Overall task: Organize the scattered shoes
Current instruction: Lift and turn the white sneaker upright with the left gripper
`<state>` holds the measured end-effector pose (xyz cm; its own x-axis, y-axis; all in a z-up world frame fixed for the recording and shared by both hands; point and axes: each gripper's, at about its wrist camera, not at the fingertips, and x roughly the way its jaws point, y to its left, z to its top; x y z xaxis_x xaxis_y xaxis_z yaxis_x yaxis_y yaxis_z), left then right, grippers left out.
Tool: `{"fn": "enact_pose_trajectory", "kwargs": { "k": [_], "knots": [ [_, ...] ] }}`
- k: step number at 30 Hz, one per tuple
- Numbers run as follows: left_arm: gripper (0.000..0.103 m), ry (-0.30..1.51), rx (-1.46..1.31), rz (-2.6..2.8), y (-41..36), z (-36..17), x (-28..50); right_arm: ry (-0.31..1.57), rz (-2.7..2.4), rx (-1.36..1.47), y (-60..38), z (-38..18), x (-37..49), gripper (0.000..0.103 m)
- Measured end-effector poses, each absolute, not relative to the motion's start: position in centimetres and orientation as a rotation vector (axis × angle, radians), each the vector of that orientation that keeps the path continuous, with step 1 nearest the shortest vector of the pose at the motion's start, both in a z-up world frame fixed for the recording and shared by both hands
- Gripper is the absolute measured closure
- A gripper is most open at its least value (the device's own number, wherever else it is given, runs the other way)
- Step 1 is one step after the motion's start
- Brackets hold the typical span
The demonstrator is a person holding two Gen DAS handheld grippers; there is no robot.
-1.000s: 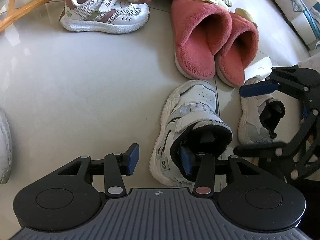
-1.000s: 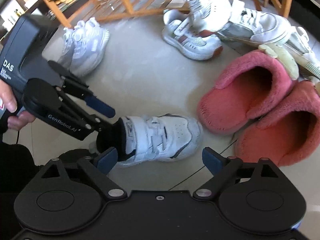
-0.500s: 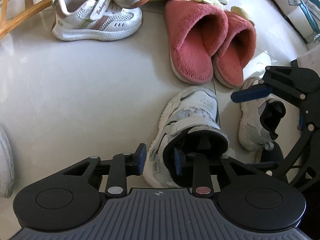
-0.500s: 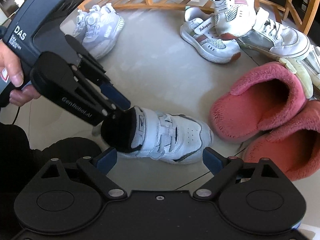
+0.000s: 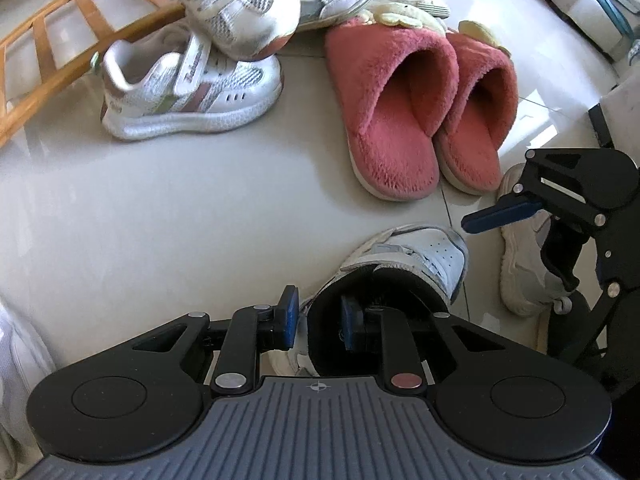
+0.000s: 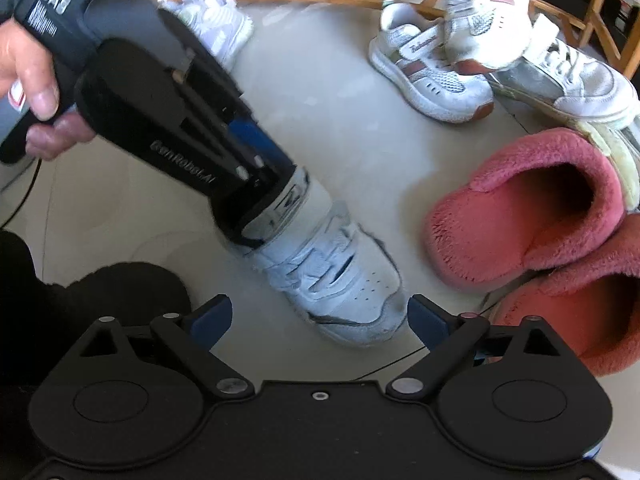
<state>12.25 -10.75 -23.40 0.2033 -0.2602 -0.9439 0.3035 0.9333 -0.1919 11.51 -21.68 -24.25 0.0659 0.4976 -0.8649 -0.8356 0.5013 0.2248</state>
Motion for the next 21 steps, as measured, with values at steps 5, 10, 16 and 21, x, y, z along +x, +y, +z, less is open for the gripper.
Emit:
{"fn": "enact_pose_trajectory", "kwargs": {
  "k": [5,10,16,21],
  "knots": [
    [0.081,1.262,0.104,-0.434,-11.2,-23.4,13.2,1.084,1.019,-0.415,-21.2,-24.7,11.4,0.007],
    [0.080,1.253,0.132,-0.472,-11.1,-23.6,14.8,1.079,0.979,-0.409,-21.0,-25.2,12.3,0.007],
    [0.076,1.249,0.175,-0.492,-11.3,-23.6,15.6,1.083,0.943,-0.395,-20.7,-25.6,13.0,0.010],
    [0.072,1.249,0.135,-0.476,-10.7,-23.6,15.3,1.111,0.951,-0.375,-21.2,-26.0,13.8,0.016]
  ]
}}
